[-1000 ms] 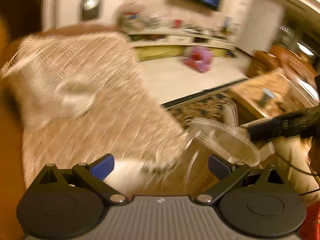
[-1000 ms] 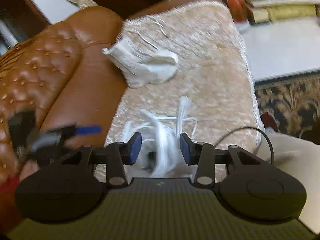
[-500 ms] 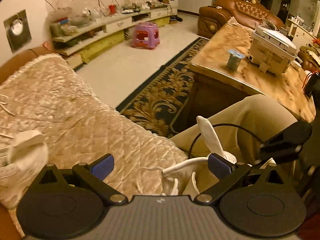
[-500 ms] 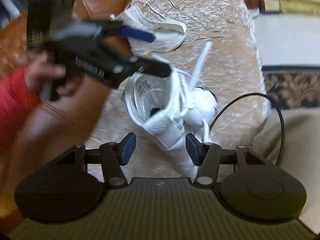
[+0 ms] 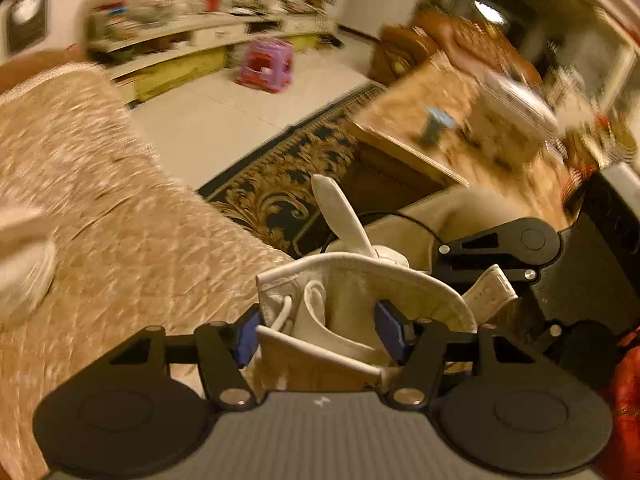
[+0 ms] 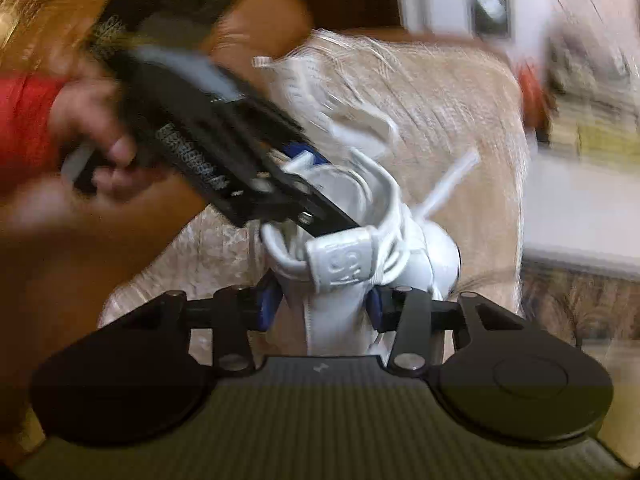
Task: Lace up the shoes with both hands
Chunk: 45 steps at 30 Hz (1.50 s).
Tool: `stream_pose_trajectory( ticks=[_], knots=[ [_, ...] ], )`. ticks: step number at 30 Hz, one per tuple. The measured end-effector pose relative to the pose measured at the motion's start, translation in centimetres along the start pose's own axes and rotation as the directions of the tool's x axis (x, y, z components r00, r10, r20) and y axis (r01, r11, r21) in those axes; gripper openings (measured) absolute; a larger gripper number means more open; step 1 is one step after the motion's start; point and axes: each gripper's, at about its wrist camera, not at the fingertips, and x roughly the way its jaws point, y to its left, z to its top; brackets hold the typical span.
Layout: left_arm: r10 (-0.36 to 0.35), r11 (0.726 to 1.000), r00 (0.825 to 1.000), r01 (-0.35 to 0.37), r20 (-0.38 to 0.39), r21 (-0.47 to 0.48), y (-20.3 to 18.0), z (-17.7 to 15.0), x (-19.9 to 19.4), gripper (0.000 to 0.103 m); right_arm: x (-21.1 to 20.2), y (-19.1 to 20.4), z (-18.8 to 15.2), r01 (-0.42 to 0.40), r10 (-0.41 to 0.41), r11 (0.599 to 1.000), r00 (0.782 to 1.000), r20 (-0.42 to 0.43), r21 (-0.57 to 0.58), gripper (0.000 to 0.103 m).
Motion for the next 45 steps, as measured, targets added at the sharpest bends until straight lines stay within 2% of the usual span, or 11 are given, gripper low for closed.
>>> stream_pose_trajectory(
  ticks=[4,8,12,16,21,24,27,31,36,38,45],
  knots=[
    [0.062,0.993,0.995,-0.053,0.081,-0.102,1.5,-2.0,-3.4,0.066,0.5,1.9,2.3,-0.002,0.014,0.98,0.998,0.057,-0.198,0.05],
    [0.155,0.972,0.977,-0.125,0.148,-0.197,0.8,-4.4,-5.9,0.067,0.7,5.5,2.1,0.056,0.046,0.784,0.988,0.147,-0.619,0.048],
    [0.215,0.949,0.948,-0.146,0.234,-0.28,-1.4,-5.3,-9.3,0.075,0.1,4.7,3.9,-0.053,0.193,0.691,0.975,0.113,-0.721,0.048],
    [0.253,0.92,0.922,-0.136,0.294,-0.367,-4.0,-5.3,-13.6,0.082,-2.4,3.2,7.4,-0.2,0.416,0.59,0.906,0.083,-0.782,0.048],
    [0.417,0.792,0.871,-0.209,0.259,-0.574,-3.2,-7.3,-13.9,0.083,-1.2,2.7,11.3,-0.303,0.606,0.282,0.792,-0.076,-0.91,0.049],
    [0.509,0.662,0.844,-0.259,0.169,-0.704,-0.7,-9.1,-11.2,0.082,2.9,4.9,11.9,-0.265,0.535,0.074,0.824,-0.186,-0.961,0.05],
    [0.482,0.634,0.856,-0.194,0.187,-0.749,0.9,-10.2,-9.3,0.082,6.6,7.8,9.7,-0.251,0.335,-0.093,0.903,-0.268,-0.963,0.055],
    [0.518,0.643,0.844,-0.275,0.141,-0.715,1.6,-9.2,-8.8,0.081,10.3,5.4,8.6,-0.173,0.125,0.091,0.979,-0.161,-0.981,0.063],
    [0.547,0.646,0.827,-0.321,0.127,-0.693,2.4,-9.5,-10.3,0.088,7.7,-2.9,12.7,-0.224,0.2,0.73,0.973,-0.111,-0.646,0.065],
    [0.575,0.628,0.811,-0.349,0.113,-0.696,3.3,-9.9,-10.8,0.09,5.8,-5.6,13.2,-0.267,0.245,0.888,0.964,-0.106,-0.373,0.069],
    [0.623,0.677,0.772,-0.45,0.128,-0.583,5.8,-11.2,-9.4,0.091,4.2,-8.9,8.2,-0.373,0.363,0.889,0.927,0.09,0.265,0.095]
  ],
)
